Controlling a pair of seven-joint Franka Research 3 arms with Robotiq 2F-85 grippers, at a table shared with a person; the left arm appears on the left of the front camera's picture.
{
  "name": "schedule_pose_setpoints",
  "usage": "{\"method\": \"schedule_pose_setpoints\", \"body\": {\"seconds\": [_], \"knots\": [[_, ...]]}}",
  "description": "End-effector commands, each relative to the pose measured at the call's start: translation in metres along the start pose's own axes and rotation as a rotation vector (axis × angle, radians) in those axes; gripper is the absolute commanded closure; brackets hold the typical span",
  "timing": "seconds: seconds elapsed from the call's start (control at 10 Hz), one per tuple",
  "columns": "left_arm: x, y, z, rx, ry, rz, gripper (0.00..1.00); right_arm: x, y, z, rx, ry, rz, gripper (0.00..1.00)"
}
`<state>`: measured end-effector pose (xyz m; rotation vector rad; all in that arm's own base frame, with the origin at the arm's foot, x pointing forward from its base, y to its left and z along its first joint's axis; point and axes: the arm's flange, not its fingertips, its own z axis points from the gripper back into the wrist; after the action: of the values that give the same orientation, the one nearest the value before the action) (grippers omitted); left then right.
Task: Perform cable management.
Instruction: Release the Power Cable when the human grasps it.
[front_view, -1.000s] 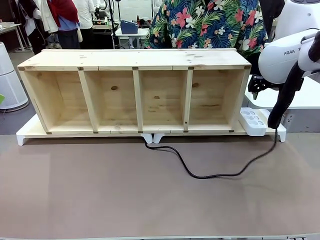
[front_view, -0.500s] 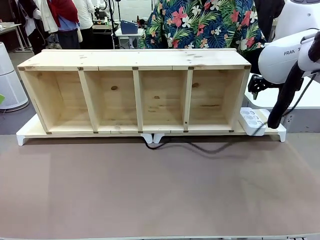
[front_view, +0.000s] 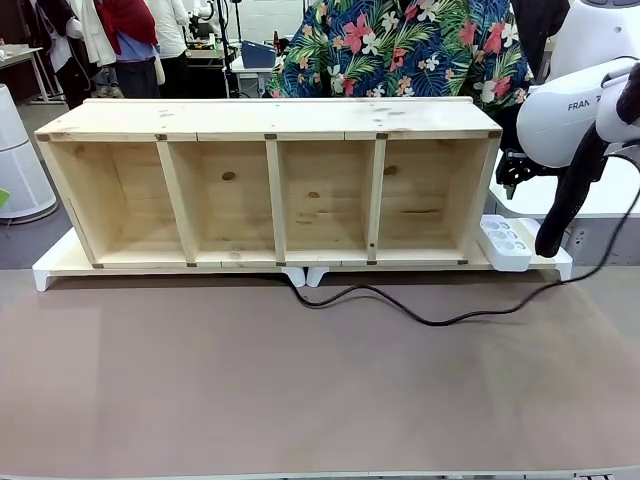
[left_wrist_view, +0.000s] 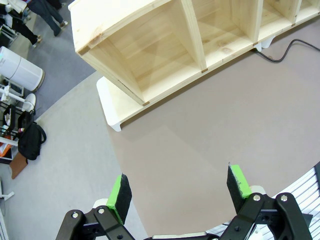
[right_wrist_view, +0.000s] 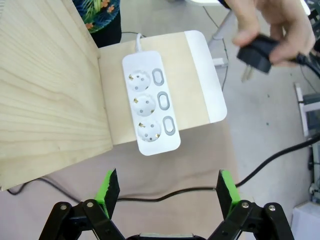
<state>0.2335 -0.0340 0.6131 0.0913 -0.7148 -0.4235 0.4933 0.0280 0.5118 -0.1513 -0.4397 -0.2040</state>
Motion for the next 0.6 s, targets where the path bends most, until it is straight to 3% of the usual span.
{"method": "schedule_pose_setpoints", "body": {"seconds": [0.0,0.5], "knots": [[0.0002,0.0008,0.0003,0.002,-0.003,0.004,0.00,-0.0004,-0.0002,-0.0011,-0.002,0.005,0.000,0.00],[0.0002,0.0008,0.0003,0.002,-0.003,0.004,0.00,-0.0004,-0.0002,-0.0011,-0.002,0.005,0.000,0.00]]}}
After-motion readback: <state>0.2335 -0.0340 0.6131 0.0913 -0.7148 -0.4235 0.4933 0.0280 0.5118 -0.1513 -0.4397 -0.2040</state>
